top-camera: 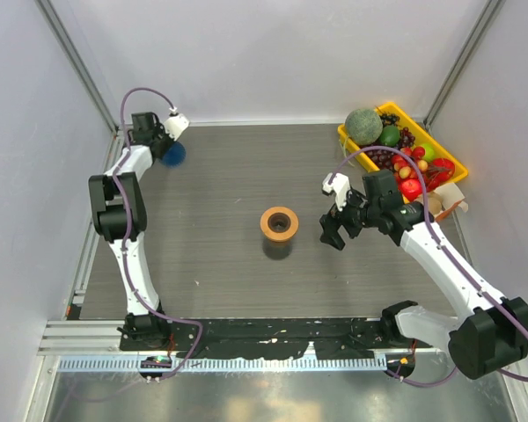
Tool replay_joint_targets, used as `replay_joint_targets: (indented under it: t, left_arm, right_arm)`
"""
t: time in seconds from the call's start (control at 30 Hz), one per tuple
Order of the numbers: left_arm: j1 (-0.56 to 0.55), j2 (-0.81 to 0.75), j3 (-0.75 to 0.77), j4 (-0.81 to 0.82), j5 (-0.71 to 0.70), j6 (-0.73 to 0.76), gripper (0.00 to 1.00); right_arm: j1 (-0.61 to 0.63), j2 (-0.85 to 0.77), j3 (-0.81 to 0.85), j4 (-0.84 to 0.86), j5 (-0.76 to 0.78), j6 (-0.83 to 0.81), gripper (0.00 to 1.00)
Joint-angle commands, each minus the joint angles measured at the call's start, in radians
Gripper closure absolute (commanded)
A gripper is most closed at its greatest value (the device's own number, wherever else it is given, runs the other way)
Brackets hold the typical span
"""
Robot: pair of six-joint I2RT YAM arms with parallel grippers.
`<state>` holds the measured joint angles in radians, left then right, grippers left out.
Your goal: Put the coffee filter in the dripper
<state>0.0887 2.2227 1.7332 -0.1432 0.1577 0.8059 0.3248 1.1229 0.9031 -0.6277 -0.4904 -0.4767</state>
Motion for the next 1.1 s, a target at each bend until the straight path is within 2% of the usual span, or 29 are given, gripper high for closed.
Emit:
replay_joint_targets:
  t: [0.0,0.13,0.23,0.33,0.43,0.5,0.63,0.7,0.83,1.07]
  left_arm:
    - [0.009,-0.124,0.011,-0.081,0.107,-0.059,1.0]
    - [0.006,-0.22,0.012,-0.16,0.134,-0.149,1.0]
    - [-0.017,-0.34,0.019,-0.296,0.116,-0.268,1.0]
    - [-0.047,-0.446,0.084,-0.554,0.133,-0.396,1.0]
    - [-0.07,-0.53,0.146,-0.827,0.264,-0.48,1.0]
    - [-0.078,-0.601,0.143,-0.925,0.333,-0.557,1.0]
    - [-0.168,-0.716,0.106,-1.027,0.495,-0.666,1.0]
    - [-0.228,-0.751,0.106,-1.041,0.447,-0.776,1.0]
    - [-0.349,-0.764,0.091,-1.056,0.453,-0.942,1.0]
    - [-0.532,-0.693,0.078,-1.021,0.421,-1.097,1.0]
  right_arm:
    - [-0.004,-0.072,0.072,-0.046,0.006,-0.028,0.05]
    - [-0.004,-0.116,0.079,-0.07,0.019,-0.031,0.05]
    - [-0.007,-0.138,0.091,-0.089,0.023,-0.016,0.05]
    - [-0.012,-0.169,0.109,-0.093,0.023,0.0,0.05]
    - [-0.015,-0.186,0.135,-0.105,0.024,0.01,0.05]
    - [-0.016,-0.198,0.152,-0.113,0.026,0.013,0.04]
    - [-0.018,-0.232,0.163,-0.115,0.032,0.013,0.04]
    - [-0.016,-0.25,0.161,-0.115,0.021,0.019,0.05]
    - [-0.016,-0.267,0.148,-0.118,0.004,0.044,0.05]
    - [-0.016,-0.311,0.092,-0.109,0.007,0.067,0.04]
